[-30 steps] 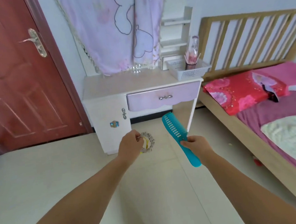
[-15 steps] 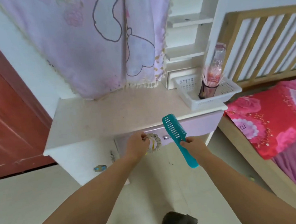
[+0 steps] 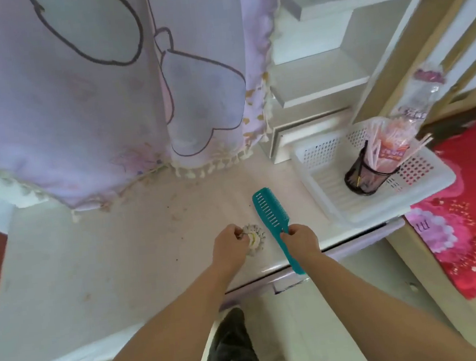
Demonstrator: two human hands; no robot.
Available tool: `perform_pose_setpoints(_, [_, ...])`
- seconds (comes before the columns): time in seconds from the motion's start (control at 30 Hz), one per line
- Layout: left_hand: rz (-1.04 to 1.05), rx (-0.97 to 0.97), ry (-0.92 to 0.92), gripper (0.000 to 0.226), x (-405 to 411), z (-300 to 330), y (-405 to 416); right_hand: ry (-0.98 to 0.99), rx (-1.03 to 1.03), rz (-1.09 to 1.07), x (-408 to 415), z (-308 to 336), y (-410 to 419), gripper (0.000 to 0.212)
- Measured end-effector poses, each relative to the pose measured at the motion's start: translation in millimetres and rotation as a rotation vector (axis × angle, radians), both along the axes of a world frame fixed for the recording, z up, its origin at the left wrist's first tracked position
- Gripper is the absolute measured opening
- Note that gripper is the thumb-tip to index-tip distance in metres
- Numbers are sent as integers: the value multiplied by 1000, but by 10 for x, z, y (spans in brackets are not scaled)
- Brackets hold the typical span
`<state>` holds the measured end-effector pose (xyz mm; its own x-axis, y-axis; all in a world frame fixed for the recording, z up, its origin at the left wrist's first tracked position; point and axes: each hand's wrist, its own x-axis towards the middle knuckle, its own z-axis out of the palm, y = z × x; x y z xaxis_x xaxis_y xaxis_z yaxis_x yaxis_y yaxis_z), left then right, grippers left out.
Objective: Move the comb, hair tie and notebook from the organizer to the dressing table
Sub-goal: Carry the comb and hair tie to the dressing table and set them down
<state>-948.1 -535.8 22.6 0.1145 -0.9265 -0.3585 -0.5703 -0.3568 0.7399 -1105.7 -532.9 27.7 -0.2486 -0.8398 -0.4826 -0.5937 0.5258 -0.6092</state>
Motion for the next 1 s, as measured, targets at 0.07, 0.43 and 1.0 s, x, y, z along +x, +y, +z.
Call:
perform_pose_setpoints(0.07, [-4,39,-1,5,38,-97,-198,0,27,-26,103,-87,-163,18])
perform_pose_setpoints(0.43, [-256,-71,-302,27,400,-305,-390,113,-68,-214,235,-279,-350,29])
perform_pose_setpoints(1.0, [-643,-247,-623,51,979,-608,-356,335,-88,-126,-17,-286,74,40])
